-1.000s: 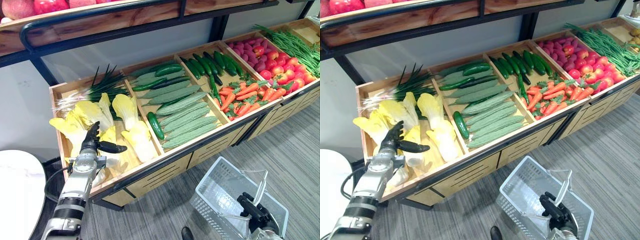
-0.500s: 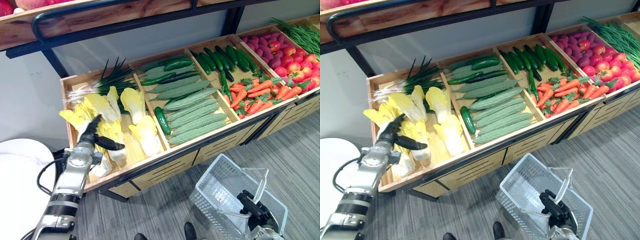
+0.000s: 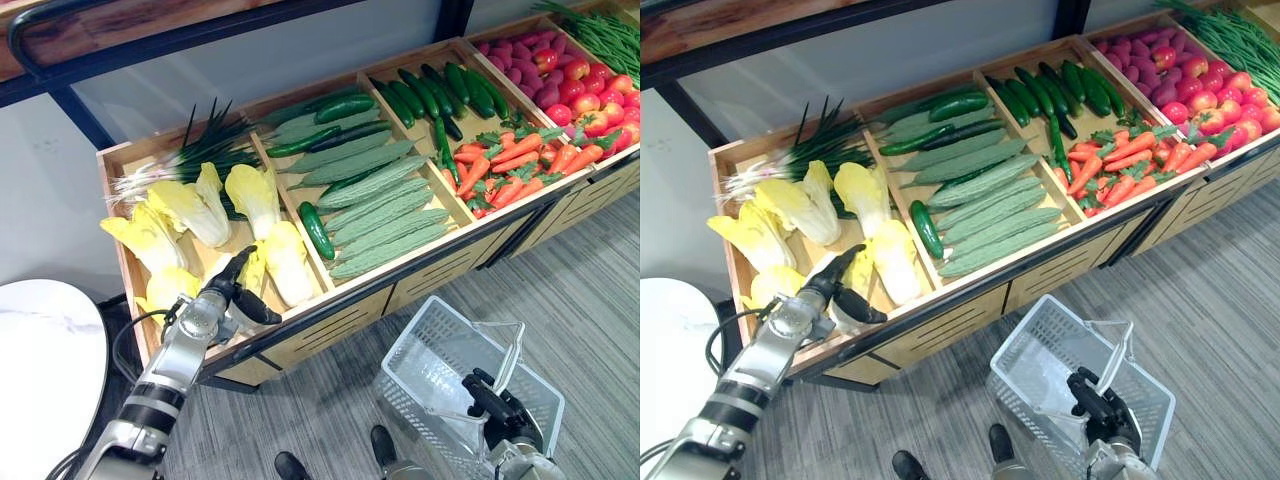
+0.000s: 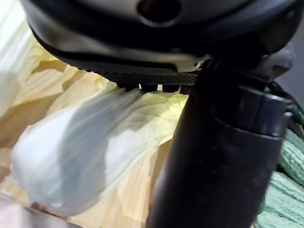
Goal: Pick vegetable in the basket
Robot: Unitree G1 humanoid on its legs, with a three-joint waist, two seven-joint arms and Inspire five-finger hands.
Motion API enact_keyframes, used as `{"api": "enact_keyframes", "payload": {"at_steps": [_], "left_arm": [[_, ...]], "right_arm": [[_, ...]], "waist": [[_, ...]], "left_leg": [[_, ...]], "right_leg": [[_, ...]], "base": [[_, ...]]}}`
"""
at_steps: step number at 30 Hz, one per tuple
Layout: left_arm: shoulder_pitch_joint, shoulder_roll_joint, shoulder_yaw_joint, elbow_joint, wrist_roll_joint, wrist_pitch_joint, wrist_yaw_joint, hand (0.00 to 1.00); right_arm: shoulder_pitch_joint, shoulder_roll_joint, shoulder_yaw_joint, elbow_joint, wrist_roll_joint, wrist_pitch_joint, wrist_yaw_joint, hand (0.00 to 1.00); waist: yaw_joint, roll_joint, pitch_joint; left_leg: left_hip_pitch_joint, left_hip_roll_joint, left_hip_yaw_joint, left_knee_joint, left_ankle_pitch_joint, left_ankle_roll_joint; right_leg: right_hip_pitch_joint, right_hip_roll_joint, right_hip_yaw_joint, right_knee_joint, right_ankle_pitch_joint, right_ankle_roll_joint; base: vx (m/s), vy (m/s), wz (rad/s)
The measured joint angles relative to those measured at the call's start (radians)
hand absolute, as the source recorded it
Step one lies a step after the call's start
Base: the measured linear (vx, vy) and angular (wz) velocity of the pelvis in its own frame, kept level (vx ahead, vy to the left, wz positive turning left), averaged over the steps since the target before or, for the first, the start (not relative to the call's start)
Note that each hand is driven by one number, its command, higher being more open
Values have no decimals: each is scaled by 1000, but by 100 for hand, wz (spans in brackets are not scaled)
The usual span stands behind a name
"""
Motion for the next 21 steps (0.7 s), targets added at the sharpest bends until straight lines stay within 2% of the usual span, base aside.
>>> {"api": "enact_keyframes", "payload": {"at_steps": [8,12,15,21], "left_arm": [[-10,-10,26,48,169,-15,-10,100],[20,-54,62,48,241,-30,10,100],[60,-77,99,40,253,-46,46,100],[71,-127,136,40,253,-55,88,100]], "right_arm": [[-19,-33,59,0,0,-2,2,0],[-36,-45,99,15,0,-2,6,0],[-53,-45,104,24,0,-2,7,0],[-51,-44,99,73,0,-8,3,0]], "waist": [[-9,17,10],[-20,24,12],[-40,35,13],[-41,38,15]], "left_leg": [[-19,-4,7,0,-5,-6],[-21,-5,6,0,-4,-4],[-27,-6,5,0,-2,-1],[-29,-8,-20,5,-2,-6]], "right_leg": [[-33,-1,14,17,3,5],[-39,-1,16,22,3,6],[-52,0,19,31,0,8],[-47,-3,7,22,-10,14]], "base": [[-21,18,-3],[0,0,0],[7,13,-3],[18,15,5]]}}
